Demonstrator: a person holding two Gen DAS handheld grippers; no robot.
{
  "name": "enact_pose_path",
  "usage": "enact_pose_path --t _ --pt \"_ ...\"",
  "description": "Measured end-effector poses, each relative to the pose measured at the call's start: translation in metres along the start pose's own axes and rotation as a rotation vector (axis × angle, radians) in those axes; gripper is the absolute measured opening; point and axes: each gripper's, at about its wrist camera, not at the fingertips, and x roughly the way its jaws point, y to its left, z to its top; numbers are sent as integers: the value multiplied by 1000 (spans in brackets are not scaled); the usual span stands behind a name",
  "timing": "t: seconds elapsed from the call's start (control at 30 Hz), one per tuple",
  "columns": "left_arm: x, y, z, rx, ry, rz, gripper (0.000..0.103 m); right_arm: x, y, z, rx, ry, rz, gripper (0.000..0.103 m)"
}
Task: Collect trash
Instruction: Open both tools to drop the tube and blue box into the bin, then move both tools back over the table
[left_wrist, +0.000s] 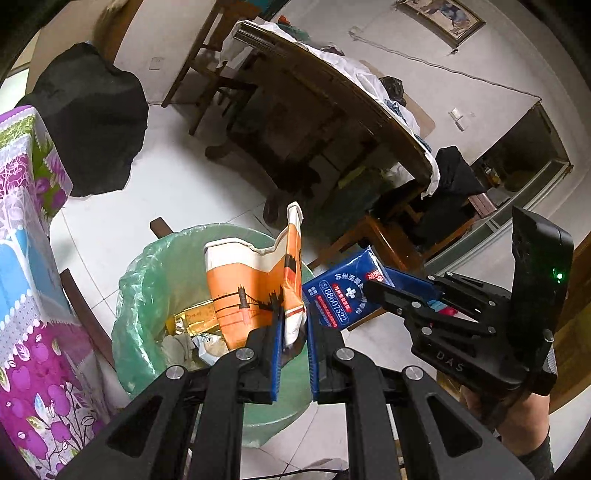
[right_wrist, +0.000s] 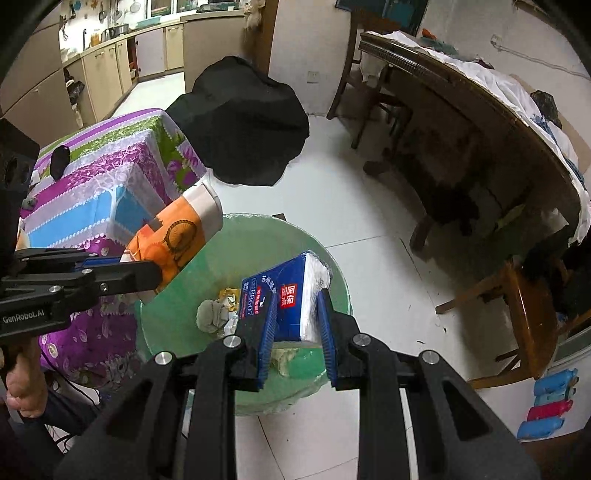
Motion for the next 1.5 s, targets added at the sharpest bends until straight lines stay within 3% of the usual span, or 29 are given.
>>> enact_pose_path --t 0.3,0.4,0.73,0.87,0.93,1.0,1.1,1.27,1.4,1.5 --pt "1 2 -4 1 9 0 13 6 0 -1 6 2 6 22" --pt "2 0 -4 10 15 13 28 8 -3 -2 15 5 17 25" --pt "-2 4 -8 13 8 41 33 5 -11 -9 48 -19 29 26" --pt "-8 3 -11 19 4 51 38 -1 -11 -11 52 -41 31 36" --pt "-13 2 -13 30 1 63 43 -8 -10 -13 63 -67 27 49" --pt "-21 1 -15 43 -9 83 54 -16 -10 -15 74 -103 18 71" --pt "-36 -2 -19 66 -34 104 65 -31 -7 -18 101 -166 25 83" --pt "-70 -5 -32 124 -77 165 73 -62 11 -27 127 -291 68 92" --pt "-130 3 -59 204 -134 260 79 -85 36 -48 156 -397 158 97" --pt "-187 33 -85 191 -183 335 81 -88 61 -66 158 -429 247 97"
